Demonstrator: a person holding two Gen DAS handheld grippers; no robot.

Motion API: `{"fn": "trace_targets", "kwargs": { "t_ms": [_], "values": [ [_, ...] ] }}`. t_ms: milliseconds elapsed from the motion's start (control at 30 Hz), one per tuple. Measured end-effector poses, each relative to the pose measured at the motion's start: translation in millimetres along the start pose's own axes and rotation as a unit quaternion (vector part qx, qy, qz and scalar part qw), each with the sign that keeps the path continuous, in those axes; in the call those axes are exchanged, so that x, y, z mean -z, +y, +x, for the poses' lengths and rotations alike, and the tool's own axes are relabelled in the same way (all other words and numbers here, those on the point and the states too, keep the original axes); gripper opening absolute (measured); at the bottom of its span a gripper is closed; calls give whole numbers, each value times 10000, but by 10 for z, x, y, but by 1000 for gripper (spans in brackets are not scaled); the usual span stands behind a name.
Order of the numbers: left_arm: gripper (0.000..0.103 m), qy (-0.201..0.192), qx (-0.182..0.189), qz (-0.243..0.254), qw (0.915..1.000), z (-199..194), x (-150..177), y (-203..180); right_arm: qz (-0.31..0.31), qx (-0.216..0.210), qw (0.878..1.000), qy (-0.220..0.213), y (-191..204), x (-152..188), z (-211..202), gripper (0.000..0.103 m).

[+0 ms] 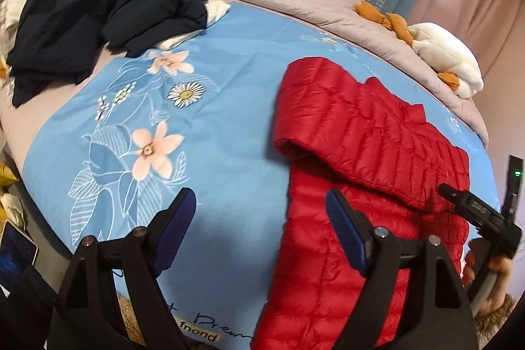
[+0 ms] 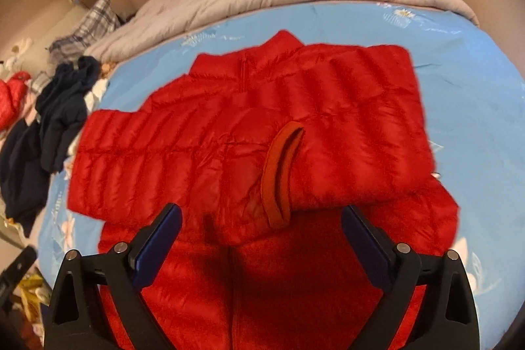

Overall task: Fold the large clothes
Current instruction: 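Lower the sleeve onto the jacket body and open the left tool, then close the right tool on the jacket's side edge and lift it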

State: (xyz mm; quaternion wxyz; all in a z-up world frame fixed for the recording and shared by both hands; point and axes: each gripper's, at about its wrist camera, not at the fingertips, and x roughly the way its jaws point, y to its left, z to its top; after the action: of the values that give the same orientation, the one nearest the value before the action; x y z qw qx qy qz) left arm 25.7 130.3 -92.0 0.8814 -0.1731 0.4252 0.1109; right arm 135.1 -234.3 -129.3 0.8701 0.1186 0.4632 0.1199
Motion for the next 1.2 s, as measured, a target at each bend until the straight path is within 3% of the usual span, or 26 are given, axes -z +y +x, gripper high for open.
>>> {"fn": "trace_targets", "kwargs": {
  "t_ms": [133, 233, 300, 367, 400, 600, 867, 1033, 1200],
  "values": [
    [81, -11, -8, -73, 10000, -16, 13, 87, -18, 144, 9996, 231, 2, -25, 206, 86],
    [81, -31, 15, -124, 9999, -27, 19, 135, -47, 160, 9996, 248, 11, -25, 228, 73],
    [81, -33, 29, -162, 9999, -22, 22, 158, -116, 159, 9996, 193, 32, -24, 216, 53],
    [81, -26, 49, -182, 9998, -19, 18, 177, -152, -94, 9996, 226, 44, -23, 166, 21],
    [81, -27, 60, -184, 9998, -19, 17, 182, -138, -173, 9995, 220, 55, -40, 152, 17],
    [81, -72, 133, -176, 9997, -27, 8, 170, -472, -415, 9976, -295, 204, -192, -343, 15],
    [81, -65, 237, -112, 9996, 21, -35, 80, -906, -683, 9851, -1292, 392, -500, -1230, 15],
    [81, 9, 327, -120, 9994, 104, -84, -2, -953, -609, 9788, -1710, 384, -617, -1382, 15],
    [81, -3, 482, -30, 9988, 188, -203, -169, -804, -346, 9812, -1720, 214, -668, -1249, 15]
  ]
}}
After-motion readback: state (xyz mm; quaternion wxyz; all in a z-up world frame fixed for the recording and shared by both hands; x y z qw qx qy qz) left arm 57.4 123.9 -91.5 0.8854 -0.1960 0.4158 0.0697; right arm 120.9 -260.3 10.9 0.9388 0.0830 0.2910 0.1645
